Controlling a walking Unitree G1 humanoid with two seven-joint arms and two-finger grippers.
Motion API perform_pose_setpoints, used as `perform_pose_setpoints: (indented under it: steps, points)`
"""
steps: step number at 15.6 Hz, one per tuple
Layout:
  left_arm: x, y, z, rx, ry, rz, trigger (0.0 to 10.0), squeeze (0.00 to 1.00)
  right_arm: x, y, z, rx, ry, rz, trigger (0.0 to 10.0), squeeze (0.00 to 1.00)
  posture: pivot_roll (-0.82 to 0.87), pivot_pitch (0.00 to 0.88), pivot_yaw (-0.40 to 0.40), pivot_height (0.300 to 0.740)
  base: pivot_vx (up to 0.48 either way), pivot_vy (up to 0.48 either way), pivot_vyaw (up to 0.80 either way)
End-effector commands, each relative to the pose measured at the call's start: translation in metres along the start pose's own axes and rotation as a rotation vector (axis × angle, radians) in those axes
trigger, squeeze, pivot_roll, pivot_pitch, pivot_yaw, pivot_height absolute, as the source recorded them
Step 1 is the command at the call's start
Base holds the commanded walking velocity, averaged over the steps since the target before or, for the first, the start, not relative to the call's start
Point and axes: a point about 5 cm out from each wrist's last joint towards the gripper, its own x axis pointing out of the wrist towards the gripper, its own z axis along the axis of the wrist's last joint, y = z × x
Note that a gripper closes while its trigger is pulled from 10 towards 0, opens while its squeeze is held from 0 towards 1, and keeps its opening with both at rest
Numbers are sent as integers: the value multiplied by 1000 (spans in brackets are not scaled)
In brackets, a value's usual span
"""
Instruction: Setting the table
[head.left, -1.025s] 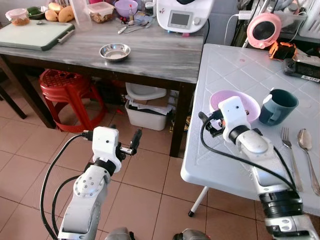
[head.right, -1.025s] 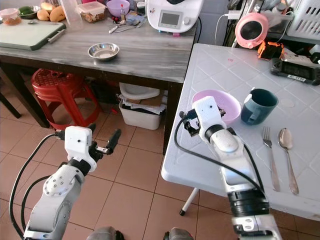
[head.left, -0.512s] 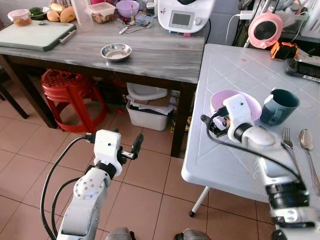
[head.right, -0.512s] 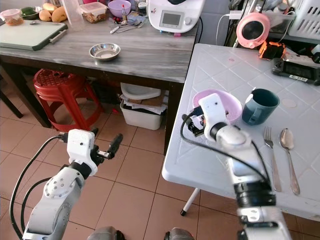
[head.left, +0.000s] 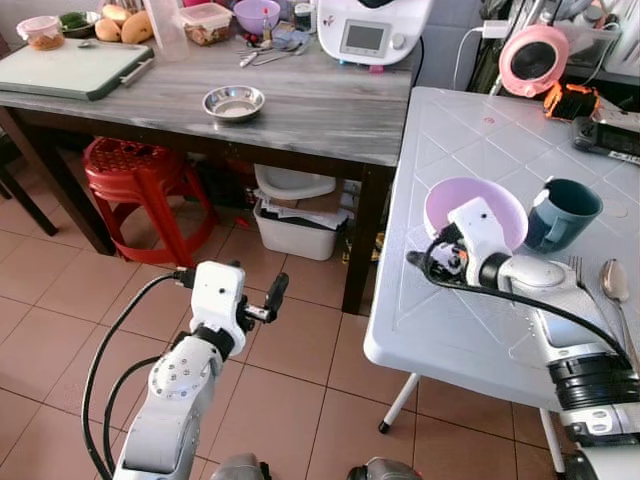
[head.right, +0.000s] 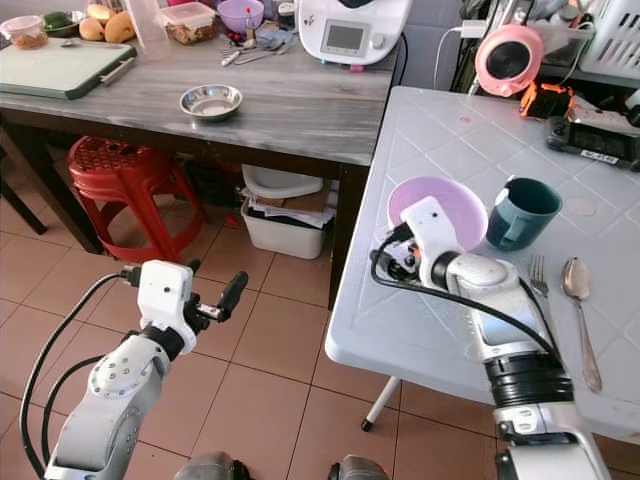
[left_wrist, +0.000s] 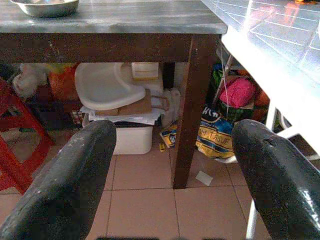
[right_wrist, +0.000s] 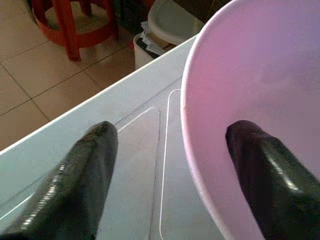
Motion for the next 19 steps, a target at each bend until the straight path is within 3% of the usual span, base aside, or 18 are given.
perform_pose_setpoints:
  steps: [1, 7, 19]
  points:
    - [-1, -1, 3, 12, 1, -10, 10000, 0, -1, -2, -1, -8, 28, 15, 0, 0, 21, 25, 6, 740, 0, 0, 0]
    - [0, -1, 1, 13, 12, -7, 10000, 0, -2, -4, -4, -12, 49, 32, 0, 0, 24, 25, 2, 740, 0, 0, 0]
    - [2, -1, 0, 17, 19, 0, 10000, 0, 0, 7, -9, -18, 43, 64, 0, 0, 27, 15, -2, 740, 0, 0, 0]
